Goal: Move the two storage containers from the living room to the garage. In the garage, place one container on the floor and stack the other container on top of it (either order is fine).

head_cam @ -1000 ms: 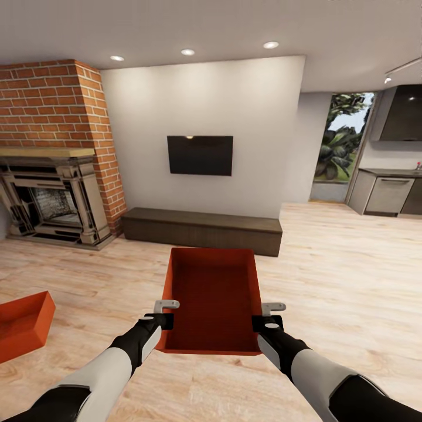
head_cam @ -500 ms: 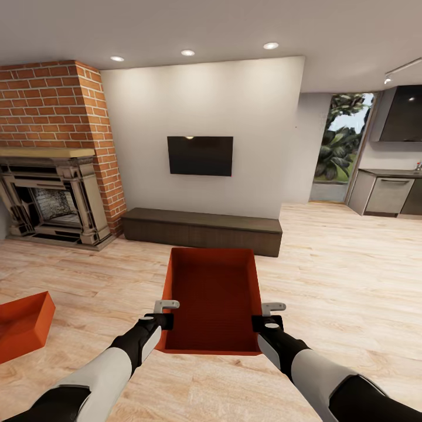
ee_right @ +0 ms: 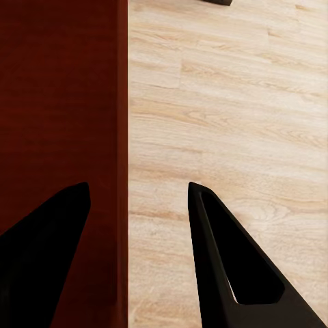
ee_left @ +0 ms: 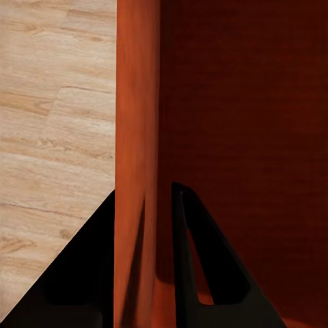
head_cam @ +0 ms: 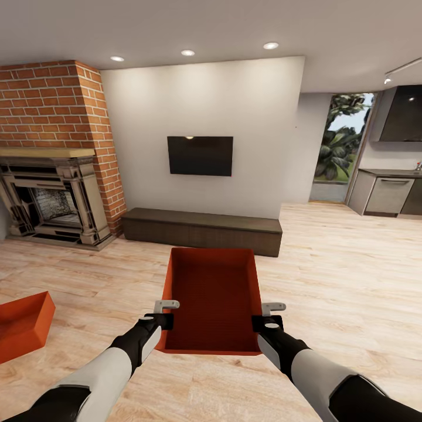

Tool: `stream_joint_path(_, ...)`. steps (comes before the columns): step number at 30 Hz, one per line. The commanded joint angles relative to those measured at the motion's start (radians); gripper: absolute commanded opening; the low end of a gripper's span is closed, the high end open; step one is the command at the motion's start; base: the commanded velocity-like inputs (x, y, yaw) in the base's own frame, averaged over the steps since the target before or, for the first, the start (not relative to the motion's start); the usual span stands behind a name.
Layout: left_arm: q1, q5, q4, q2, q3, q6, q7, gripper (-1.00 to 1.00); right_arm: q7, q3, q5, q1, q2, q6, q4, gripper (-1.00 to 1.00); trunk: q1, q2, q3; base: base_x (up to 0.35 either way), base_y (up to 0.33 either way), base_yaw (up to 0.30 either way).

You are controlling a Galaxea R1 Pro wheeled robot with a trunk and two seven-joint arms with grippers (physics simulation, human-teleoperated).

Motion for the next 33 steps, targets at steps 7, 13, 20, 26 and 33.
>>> stream_joint_path(7, 0.000, -0.009, -0.001, 0.001, 0.012, 0.007, 0.009, -1.00, 0.041, -0.025, 0.004, -0.001, 0.000, 0.005, -0.006, -1.00, 0.000, -0.002, -0.002, 0.000, 0.000, 0.000)
stream_joint_path(13, 0.000, -0.009, -0.001, 0.001, 0.012, 0.007, 0.009, -1.00, 0.040, -0.026, 0.004, -0.001, 0.000, 0.005, -0.006, -1.00, 0.000, -0.002, -0.002, 0.000, 0.000, -0.096)
stream_joint_path(20, 0.000, -0.009, -0.001, 0.001, 0.011, 0.007, 0.009, -1.00, 0.040, -0.026, 0.003, -0.001, 0.000, 0.005, -0.006, -1.00, 0.000, -0.002, -0.002, 0.000, 0.000, -0.272)
stream_joint_path(26, 0.000, -0.009, -0.001, 0.001, 0.012, 0.007, 0.009, -1.00, 0.040, -0.027, 0.003, -0.001, 0.000, 0.005, -0.006, -1.00, 0.000, -0.002, -0.002, 0.000, 0.000, -0.290)
stream_joint_path(33, 0.000, -0.009, -0.001, 0.000, 0.011, 0.007, 0.009, -1.00, 0.040, -0.027, 0.002, -0.001, 0.000, 0.005, -0.006, -1.00, 0.000, -0.002, -0.002, 0.000, 0.000, -0.291)
